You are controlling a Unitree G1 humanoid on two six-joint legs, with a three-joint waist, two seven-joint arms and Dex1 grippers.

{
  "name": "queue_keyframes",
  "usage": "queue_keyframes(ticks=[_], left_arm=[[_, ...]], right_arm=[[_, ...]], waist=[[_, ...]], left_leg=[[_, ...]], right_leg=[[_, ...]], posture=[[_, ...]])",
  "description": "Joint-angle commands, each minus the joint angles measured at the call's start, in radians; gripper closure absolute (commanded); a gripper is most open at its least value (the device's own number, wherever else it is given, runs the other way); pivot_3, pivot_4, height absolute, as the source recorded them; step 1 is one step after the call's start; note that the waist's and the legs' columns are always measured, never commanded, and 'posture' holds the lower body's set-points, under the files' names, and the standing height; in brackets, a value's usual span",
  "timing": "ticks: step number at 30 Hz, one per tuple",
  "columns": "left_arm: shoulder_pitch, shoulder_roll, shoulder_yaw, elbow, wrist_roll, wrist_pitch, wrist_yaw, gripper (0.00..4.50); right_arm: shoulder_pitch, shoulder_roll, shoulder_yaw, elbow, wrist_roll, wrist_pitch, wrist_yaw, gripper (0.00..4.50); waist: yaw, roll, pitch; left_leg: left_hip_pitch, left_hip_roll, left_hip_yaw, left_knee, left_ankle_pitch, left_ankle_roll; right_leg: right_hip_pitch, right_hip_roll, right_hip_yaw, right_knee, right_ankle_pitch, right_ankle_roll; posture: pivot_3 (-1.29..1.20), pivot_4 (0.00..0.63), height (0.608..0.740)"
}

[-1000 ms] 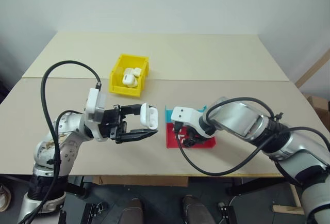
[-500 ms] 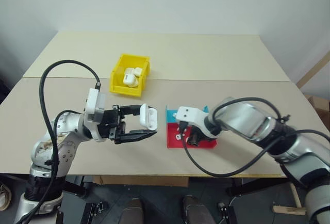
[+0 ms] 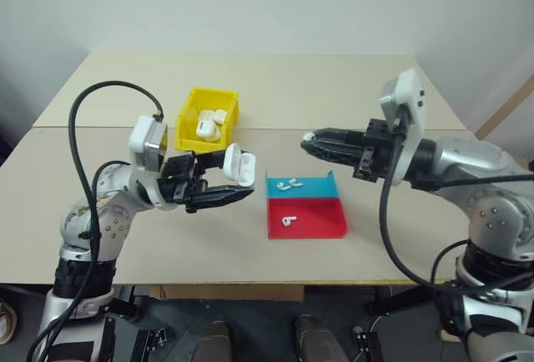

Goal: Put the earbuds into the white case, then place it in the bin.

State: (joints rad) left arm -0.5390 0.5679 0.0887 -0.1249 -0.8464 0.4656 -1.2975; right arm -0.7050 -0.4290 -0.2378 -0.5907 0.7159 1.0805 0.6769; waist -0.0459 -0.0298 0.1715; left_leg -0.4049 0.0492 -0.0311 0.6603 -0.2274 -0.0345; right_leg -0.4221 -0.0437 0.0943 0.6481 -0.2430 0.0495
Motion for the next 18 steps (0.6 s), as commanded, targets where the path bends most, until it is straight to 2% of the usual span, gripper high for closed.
queue_keyframes(ticks=[1, 4, 9, 18], left_arm=[[-0.056, -0.018, -0.003, 0.040, -0.008, 0.009, -0.014, 1.72], [-0.082, -0.038, -0.012, 0.054, 0.001, 0.006, -0.009, 1.72], [-0.085, -0.037, -0.018, 0.059, 0.013, 0.002, -0.022, 1.72], [-0.093, -0.035, -0.008, 0.068, 0.025, -0.002, -0.021, 1.72]], right_arm=[[-0.048, 0.070, 0.012, -0.024, 0.041, -0.060, -0.087, 3.87], [-0.062, 0.120, 0.073, -0.007, 0.021, -0.084, -0.138, 3.87], [-0.060, 0.139, 0.125, -0.006, 0.048, -0.109, -0.146, 3.87], [-0.031, 0.079, 0.194, -0.006, 0.046, -0.131, -0.116, 3.87]], waist=[[0.000, 0.000, 0.000], [0.000, 0.000, 0.000], [0.000, 0.000, 0.000], [0.000, 0.000, 0.000]], left_leg=[[0.000, 0.000, 0.000, 0.000, 0.000, 0.000], [0.000, 0.000, 0.000, 0.000, 0.000, 0.000], [-0.001, 0.000, 0.000, 0.000, 0.000, 0.000], [-0.001, 0.000, 0.000, 0.000, 0.000, 0.000]], right_leg=[[0.000, 0.000, 0.000, 0.000, 0.000, 0.000], [0.000, 0.000, 0.000, 0.000, 0.000, 0.000], [-0.001, 0.000, 0.000, -0.001, 0.000, 0.000], [0.000, 0.000, 0.000, -0.001, 0.000, 0.000]], posture=[[0.00, 0.150, 0.740], [0.00, 0.150, 0.740], [0.00, 0.150, 0.740], [0.00, 0.150, 0.740]])
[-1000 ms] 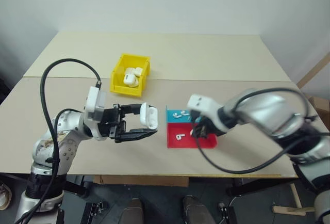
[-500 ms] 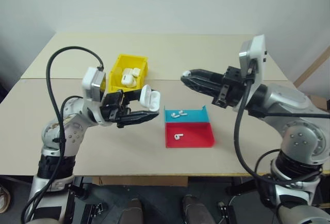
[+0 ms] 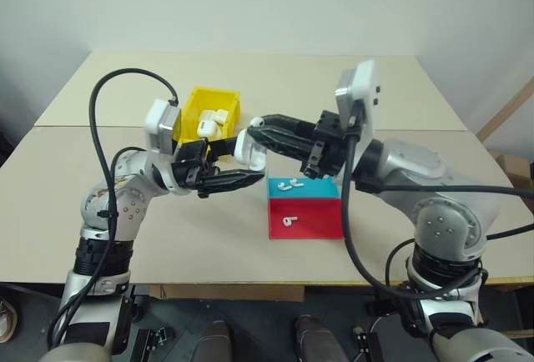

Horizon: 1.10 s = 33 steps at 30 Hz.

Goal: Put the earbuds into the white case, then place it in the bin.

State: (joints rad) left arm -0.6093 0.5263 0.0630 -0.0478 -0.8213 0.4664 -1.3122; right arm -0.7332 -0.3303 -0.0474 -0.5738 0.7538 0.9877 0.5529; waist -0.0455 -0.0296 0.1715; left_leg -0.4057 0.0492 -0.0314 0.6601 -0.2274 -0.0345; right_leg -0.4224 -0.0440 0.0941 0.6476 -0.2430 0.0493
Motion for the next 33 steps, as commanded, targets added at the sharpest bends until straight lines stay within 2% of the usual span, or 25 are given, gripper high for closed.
queue_keyframes(ticks=[1, 11, 20, 24, 28, 30, 32, 33], left_arm=[[-0.024, 0.008, 0.019, -0.011, -0.001, -0.002, -0.005, 1.72], [-0.028, 0.012, 0.023, -0.015, 0.007, -0.009, -0.005, 1.72], [-0.029, 0.000, 0.026, -0.017, 0.018, -0.015, 0.003, 1.72], [-0.026, -0.001, 0.029, -0.016, 0.022, -0.018, 0.009, 1.72], [-0.019, 0.020, 0.045, -0.022, 0.025, -0.021, 0.008, 1.72], [-0.013, 0.037, 0.059, -0.028, 0.022, -0.019, 0.002, 1.72], [-0.002, 0.051, 0.070, -0.038, 0.017, -0.018, -0.003, 1.72], [0.005, 0.056, 0.074, -0.045, 0.016, -0.017, -0.002, 1.72]], right_arm=[[0.002, -0.030, 0.011, -0.026, 0.004, -0.039, 0.010, 3.87], [0.021, -0.088, 0.052, -0.018, -0.015, -0.088, 0.030, 3.87], [0.012, -0.123, 0.056, -0.012, -0.003, -0.120, 0.060, 0.90], [0.005, -0.138, -0.005, 0.001, 0.049, -0.119, 0.068, 0.90], [-0.018, -0.228, -0.065, 0.089, 0.060, -0.130, 0.132, 0.90], [-0.052, -0.310, -0.031, 0.181, 0.012, -0.143, 0.216, 0.90], [-0.111, -0.392, 0.068, 0.293, -0.075, -0.172, 0.324, 0.90], [-0.149, -0.421, 0.132, 0.350, -0.130, -0.197, 0.378, 1.06]], waist=[[0.000, 0.000, 0.000], [0.000, 0.000, 0.000], [0.000, 0.000, 0.000], [0.001, 0.000, 0.000], [0.003, 0.000, 0.000], [0.003, 0.000, 0.000], [0.002, 0.000, 0.000], [0.000, 0.000, 0.000]], left_leg=[[0.000, 0.000, 0.000, 0.000, 0.000, 0.000], [0.000, 0.000, 0.000, 0.000, 0.000, 0.000], [0.000, 0.000, 0.000, 0.000, 0.000, 0.000], [0.000, 0.000, 0.000, 0.000, 0.000, 0.000], [0.000, 0.000, 0.000, 0.000, 0.000, 0.000], [0.000, 0.000, 0.000, 0.000, 0.000, 0.000], [0.000, 0.000, 0.000, 0.000, 0.000, 0.000], [0.001, 0.000, 0.001, 0.000, 0.000, 0.000]], right_leg=[[0.000, 0.000, 0.000, 0.000, 0.000, 0.000], [0.000, 0.000, 0.000, 0.000, 0.000, 0.000], [0.000, 0.000, 0.000, 0.000, 0.000, 0.000], [0.000, 0.000, 0.000, 0.000, 0.000, 0.000], [0.000, 0.000, 0.000, -0.001, 0.000, 0.000], [0.000, 0.000, 0.000, -0.001, 0.000, 0.000], [0.000, 0.000, 0.000, -0.001, 0.000, 0.000], [0.000, 0.000, 0.000, -0.001, 0.000, 0.000]], posture=[[0.00, 0.150, 0.740], [0.00, 0.150, 0.740], [0.00, 0.150, 0.740], [0.00, 0.150, 0.740], [0.00, 0.150, 0.740], [0.00, 0.150, 0.740], [0.00, 0.150, 0.740], [0.00, 0.150, 0.740]])
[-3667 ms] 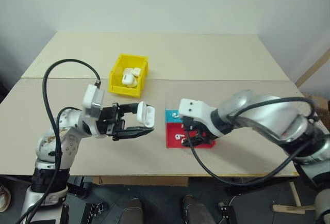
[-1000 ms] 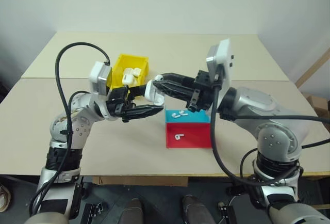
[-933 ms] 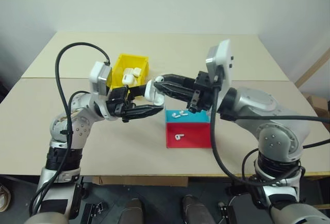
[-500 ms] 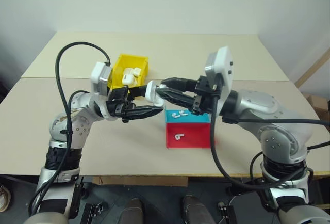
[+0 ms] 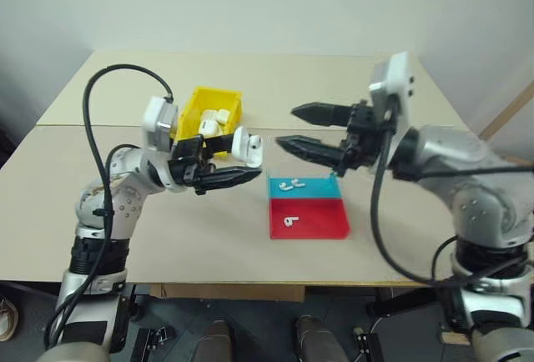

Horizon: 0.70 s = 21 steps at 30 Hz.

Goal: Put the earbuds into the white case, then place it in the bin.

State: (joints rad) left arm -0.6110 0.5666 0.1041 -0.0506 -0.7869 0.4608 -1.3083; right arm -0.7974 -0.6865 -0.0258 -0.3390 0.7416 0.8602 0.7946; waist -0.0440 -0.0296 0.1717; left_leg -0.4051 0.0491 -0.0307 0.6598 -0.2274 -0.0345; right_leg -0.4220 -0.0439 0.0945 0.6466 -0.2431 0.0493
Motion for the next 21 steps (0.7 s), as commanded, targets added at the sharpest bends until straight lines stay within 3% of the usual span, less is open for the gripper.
queue_keyframes(ticks=[1, 4, 8, 11, 14, 21], left_arm=[[0.014, 0.018, 0.035, -0.051, -0.018, -0.012, -0.004, 1.72], [0.037, 0.018, 0.041, -0.083, -0.023, -0.008, 0.010, 1.72], [0.062, 0.017, 0.052, -0.111, -0.026, -0.007, 0.030, 1.72], [0.079, 0.018, 0.057, -0.124, -0.026, -0.009, 0.039, 1.72], [0.091, 0.016, 0.061, -0.133, -0.021, -0.015, 0.052, 1.72], [0.124, 0.023, 0.075, -0.172, -0.026, -0.016, 0.077, 1.72]], right_arm=[[-0.125, -0.083, 0.175, 0.169, -0.175, -0.091, 0.179, 1.28], [-0.253, -0.081, 0.349, 0.340, -0.326, -0.161, 0.314, 2.14], [-0.367, -0.039, 0.570, 0.540, -0.570, -0.355, 0.459, 2.14], [-0.428, 0.035, 0.668, 0.683, -0.693, -0.456, 0.527, 2.14], [-0.466, 0.114, 0.729, 0.837, -0.818, -0.579, 0.513, 2.14], [-0.540, 0.256, 0.735, 1.164, -0.970, -0.762, 0.471, 2.14]], waist=[[-0.006, 0.000, 0.000], [-0.017, 0.000, 0.000], [-0.019, 0.001, 0.000], [-0.022, 0.001, 0.001], [-0.023, 0.001, 0.001], [-0.023, 0.001, 0.001]], left_leg=[[0.000, 0.000, 0.001, 0.000, 0.000, 0.000], [0.001, 0.000, 0.001, -0.001, 0.000, 0.000], [-0.001, 0.000, 0.001, -0.001, 0.000, 0.000], [-0.001, 0.000, 0.001, -0.001, 0.000, 0.000], [-0.001, 0.000, 0.001, -0.001, 0.000, 0.000], [-0.001, 0.000, 0.000, -0.001, 0.000, 0.000]], right_leg=[[0.000, 0.000, 0.001, 0.000, 0.000, 0.000], [-0.001, 0.001, 0.001, 0.000, 0.000, 0.000], [-0.002, 0.000, 0.001, 0.000, 0.000, 0.000], [-0.002, 0.000, 0.001, 0.000, 0.000, 0.000], [-0.002, 0.000, 0.000, 0.000, 0.000, 0.000], [-0.002, 0.000, 0.000, 0.001, 0.000, -0.001]], posture=[[0.00, 0.150, 0.740], [0.00, 0.150, 0.740], [0.00, 0.150, 0.740], [0.00, 0.150, 0.740], [0.00, 0.150, 0.740], [0.00, 0.150, 0.740]])
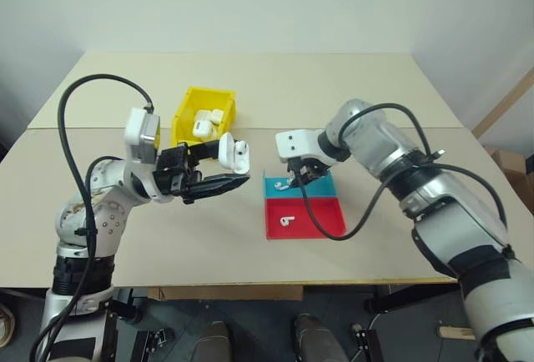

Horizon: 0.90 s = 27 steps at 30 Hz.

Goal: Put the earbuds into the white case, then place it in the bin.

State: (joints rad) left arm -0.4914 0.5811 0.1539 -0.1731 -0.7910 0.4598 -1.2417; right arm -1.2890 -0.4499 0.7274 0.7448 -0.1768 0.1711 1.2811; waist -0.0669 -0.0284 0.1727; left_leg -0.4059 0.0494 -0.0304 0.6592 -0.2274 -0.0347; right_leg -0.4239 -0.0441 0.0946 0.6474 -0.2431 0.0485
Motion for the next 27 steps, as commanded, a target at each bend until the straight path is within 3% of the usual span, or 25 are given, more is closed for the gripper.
queue_keyframes(ticks=[1, 22, 27], left_arm=[[0.009, 0.010, 0.027, -0.055, -0.022, -0.015, 0.014, 1.72], [0.050, 0.026, 0.042, -0.101, -0.029, -0.005, 0.049, 1.72], [0.052, 0.033, 0.044, -0.103, -0.032, -0.002, 0.056, 1.72]], right_arm=[[-0.054, 0.033, -0.025, 0.112, -0.062, -0.089, -0.015, 2.14], [-0.025, 0.136, -0.114, 0.308, -0.171, -0.183, -0.039, 2.14], [-0.015, 0.145, -0.139, 0.320, -0.174, -0.195, -0.032, 3.73]], waist=[[0.000, 0.000, 0.000], [-0.003, 0.001, 0.000], [-0.003, 0.001, 0.000]], left_leg=[[0.000, 0.000, 0.000, 0.000, 0.000, 0.000], [0.001, 0.000, 0.000, 0.000, 0.000, 0.000], [0.002, 0.000, 0.000, 0.000, 0.000, 0.000]], right_leg=[[0.000, 0.000, 0.000, 0.000, 0.000, 0.000], [0.000, 0.000, 0.000, 0.001, 0.000, 0.000], [0.001, 0.000, 0.000, 0.001, 0.000, 0.000]], posture=[[0.00, 0.150, 0.740], [0.00, 0.150, 0.740], [0.00, 0.150, 0.740]])
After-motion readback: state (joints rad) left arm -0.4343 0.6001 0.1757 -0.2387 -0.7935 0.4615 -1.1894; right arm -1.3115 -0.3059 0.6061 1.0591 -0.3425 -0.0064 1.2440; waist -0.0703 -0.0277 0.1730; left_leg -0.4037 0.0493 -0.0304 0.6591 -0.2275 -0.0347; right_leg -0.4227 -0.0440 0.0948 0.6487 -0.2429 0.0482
